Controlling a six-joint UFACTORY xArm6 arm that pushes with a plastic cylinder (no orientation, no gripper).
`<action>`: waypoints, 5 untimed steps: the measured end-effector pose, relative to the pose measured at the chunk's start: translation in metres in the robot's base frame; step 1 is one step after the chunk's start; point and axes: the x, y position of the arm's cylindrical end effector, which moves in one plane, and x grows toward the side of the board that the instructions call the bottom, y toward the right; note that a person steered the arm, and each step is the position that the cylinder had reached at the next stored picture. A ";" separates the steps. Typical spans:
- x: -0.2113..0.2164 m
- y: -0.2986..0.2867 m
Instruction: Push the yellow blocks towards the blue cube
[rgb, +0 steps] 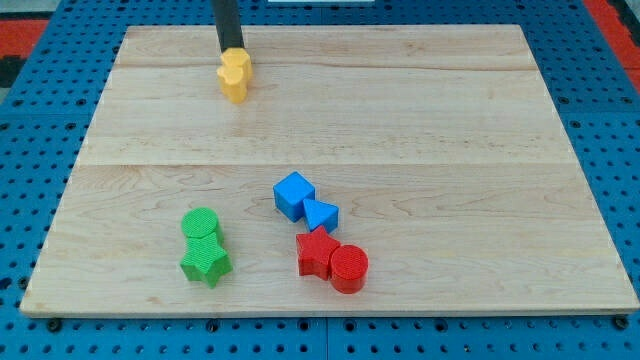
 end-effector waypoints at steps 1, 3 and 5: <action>0.050 0.001; 0.097 -0.006; 0.146 0.003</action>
